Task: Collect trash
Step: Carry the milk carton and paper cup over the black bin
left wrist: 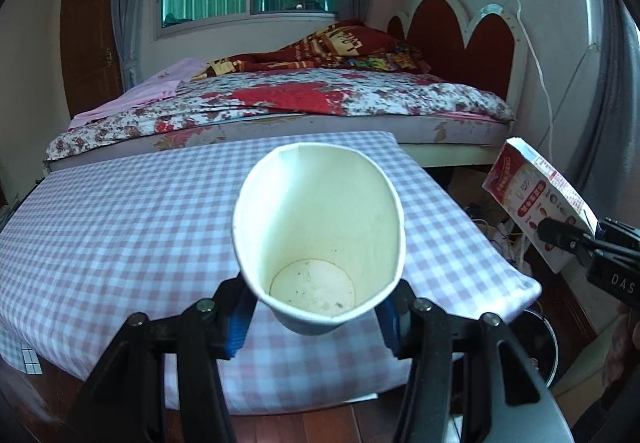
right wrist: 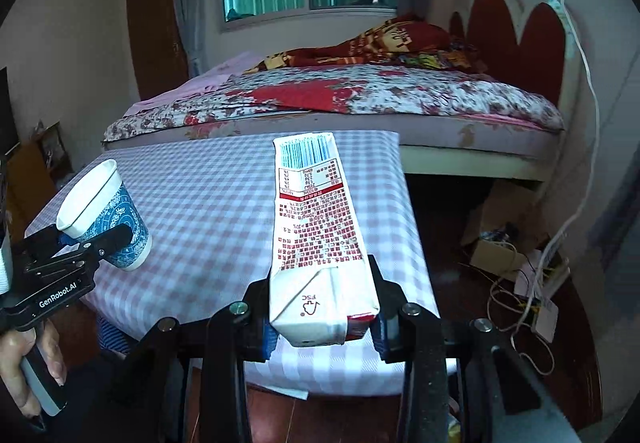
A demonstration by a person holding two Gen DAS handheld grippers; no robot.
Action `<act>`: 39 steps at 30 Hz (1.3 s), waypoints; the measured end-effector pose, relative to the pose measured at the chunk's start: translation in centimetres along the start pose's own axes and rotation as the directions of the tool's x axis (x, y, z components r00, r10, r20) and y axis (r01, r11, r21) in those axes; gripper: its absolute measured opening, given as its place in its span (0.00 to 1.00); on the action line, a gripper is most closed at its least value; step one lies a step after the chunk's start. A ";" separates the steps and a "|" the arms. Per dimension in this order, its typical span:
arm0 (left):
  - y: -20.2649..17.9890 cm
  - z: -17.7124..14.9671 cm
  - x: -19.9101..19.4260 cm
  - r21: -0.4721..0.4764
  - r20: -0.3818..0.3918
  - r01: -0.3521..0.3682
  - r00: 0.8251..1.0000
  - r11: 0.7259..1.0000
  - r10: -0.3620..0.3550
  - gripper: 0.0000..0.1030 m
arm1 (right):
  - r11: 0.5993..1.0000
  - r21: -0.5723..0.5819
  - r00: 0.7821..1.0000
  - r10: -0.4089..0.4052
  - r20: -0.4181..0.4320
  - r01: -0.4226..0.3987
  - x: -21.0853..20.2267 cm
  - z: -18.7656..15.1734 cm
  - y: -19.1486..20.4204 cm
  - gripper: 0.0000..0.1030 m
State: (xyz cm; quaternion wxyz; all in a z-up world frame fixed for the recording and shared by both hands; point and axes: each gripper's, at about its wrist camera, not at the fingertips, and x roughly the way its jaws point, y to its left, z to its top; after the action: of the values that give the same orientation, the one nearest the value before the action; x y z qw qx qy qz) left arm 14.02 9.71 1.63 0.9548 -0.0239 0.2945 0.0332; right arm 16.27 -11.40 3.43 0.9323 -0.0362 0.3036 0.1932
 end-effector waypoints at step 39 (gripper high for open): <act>-20.9 -5.8 -0.6 0.203 -0.131 0.354 0.934 0.913 -0.332 0.52 | 0.940 0.176 0.956 -0.286 -0.065 0.293 -10.7 -11.6 -15.3 0.37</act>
State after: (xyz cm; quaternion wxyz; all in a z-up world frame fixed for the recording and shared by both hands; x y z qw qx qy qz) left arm 11.87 -11.48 -2.25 0.9274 0.0309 0.3320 -0.1695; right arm 7.83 -31.32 -0.55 0.9438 0.0020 0.3295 0.0246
